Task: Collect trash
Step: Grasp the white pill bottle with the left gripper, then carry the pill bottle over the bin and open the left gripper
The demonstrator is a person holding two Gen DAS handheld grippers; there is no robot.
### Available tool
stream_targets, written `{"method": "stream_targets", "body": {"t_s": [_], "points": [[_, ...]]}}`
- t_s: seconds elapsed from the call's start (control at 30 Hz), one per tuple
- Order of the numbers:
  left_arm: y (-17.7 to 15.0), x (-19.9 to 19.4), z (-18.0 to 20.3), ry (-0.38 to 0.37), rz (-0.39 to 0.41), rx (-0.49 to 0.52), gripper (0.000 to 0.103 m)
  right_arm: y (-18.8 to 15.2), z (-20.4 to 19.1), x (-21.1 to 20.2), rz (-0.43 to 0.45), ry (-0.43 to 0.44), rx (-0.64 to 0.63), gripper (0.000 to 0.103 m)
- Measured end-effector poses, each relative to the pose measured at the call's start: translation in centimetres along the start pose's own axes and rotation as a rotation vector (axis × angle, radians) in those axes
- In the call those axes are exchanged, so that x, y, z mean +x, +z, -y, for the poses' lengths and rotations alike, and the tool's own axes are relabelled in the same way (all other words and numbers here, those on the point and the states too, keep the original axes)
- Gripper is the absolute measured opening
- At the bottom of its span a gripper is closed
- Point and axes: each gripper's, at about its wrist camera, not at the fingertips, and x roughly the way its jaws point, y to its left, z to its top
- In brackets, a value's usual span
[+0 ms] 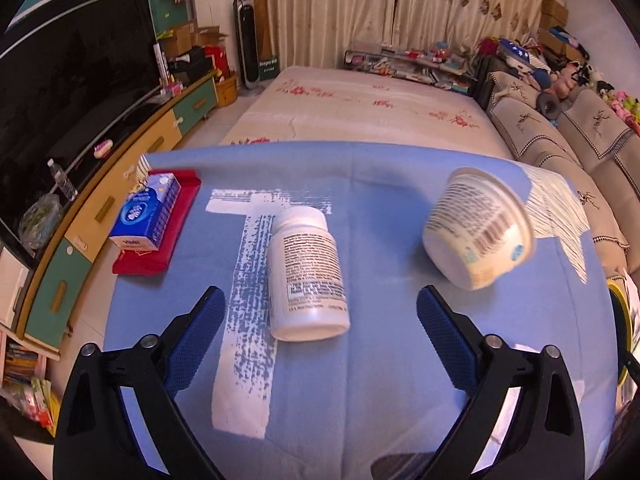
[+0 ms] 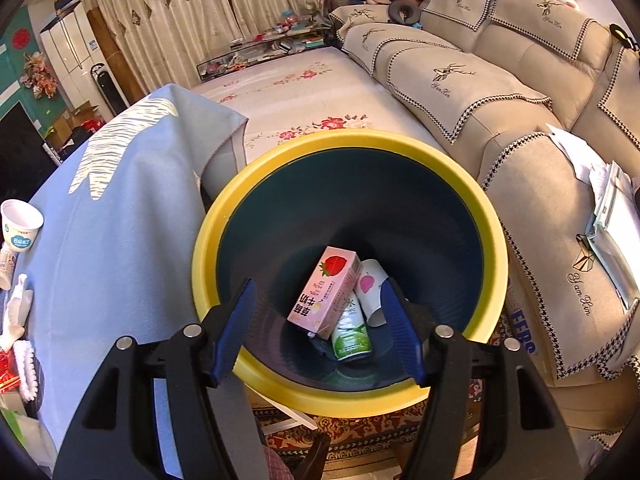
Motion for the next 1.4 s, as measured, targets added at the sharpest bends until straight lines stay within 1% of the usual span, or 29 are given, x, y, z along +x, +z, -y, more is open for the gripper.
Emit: {"method": "stream_targets", "body": {"t_s": [0.13, 0.2, 0.37, 0.53, 0.57, 0.6, 0.67, 0.77, 0.87, 1.0, 1.13, 1.27, 1.33, 1.4], "points": [[0.5, 2.3, -0.7, -0.002, -0.057, -0.017, 0.087, -0.1, 0.0, 0.3, -0.008, 0.01, 0.0, 0.061], [0.7, 3.5, -1.1, 0.004, -0.083, -0.029, 0.083, -0.1, 0.0, 0.4, -0.011, 0.014, 0.001, 0.061], [1.2, 5.3, -1.4, 0.022, -0.106, -0.035, 0.08, -0.1, 0.1, 0.6, -0.017, 0.018, 0.0, 0.061], [1.6, 6.2, -1.5, 0.017, -0.119, -0.032, 0.069, -0.2, 0.4, 0.7, -0.02, 0.016, 0.007, 0.061], [1.7, 6.3, -1.4, 0.024, -0.115, -0.031, 0.065, -0.2, 0.5, 0.7, -0.021, 0.016, 0.008, 0.061], [1.7, 6.2, -1.5, 0.027, -0.108, -0.033, 0.056, -0.3, 0.5, 0.7, -0.021, 0.016, 0.009, 0.061], [1.8, 6.0, -1.8, 0.021, -0.099, -0.047, 0.047, -0.4, 0.5, 0.7, -0.021, 0.017, 0.01, 0.061], [1.7, 5.1, -2.0, -0.001, -0.082, -0.063, 0.047, -0.4, 0.6, 0.6, -0.02, 0.019, 0.01, 0.061], [1.3, 3.3, -1.9, -0.004, -0.05, -0.048, 0.046, -0.6, 0.6, 0.4, -0.017, 0.024, 0.009, 0.061], [0.7, -0.5, -0.9, -0.025, 0.0, 0.0, 0.047, -0.9, 0.6, 0.1, -0.013, 0.032, 0.011, 0.061], [-0.3, -5.7, 1.5, -0.086, 0.055, 0.062, 0.047, -1.1, 0.8, -0.5, -0.001, 0.045, 0.015, 0.061], [-1.6, -11.5, 5.8, -0.168, 0.115, 0.155, 0.047, -1.4, 1.4, -1.5, 0.017, 0.052, 0.021, 0.061], [-2.4, -13.9, 9.1, -0.216, 0.136, 0.208, 0.047, -1.5, 1.9, -2.1, 0.027, 0.055, 0.025, 0.061], [-3.3, -15.7, 12.5, -0.264, 0.138, 0.252, 0.047, -1.7, 2.6, -2.9, 0.044, 0.056, 0.035, 0.061]]}}
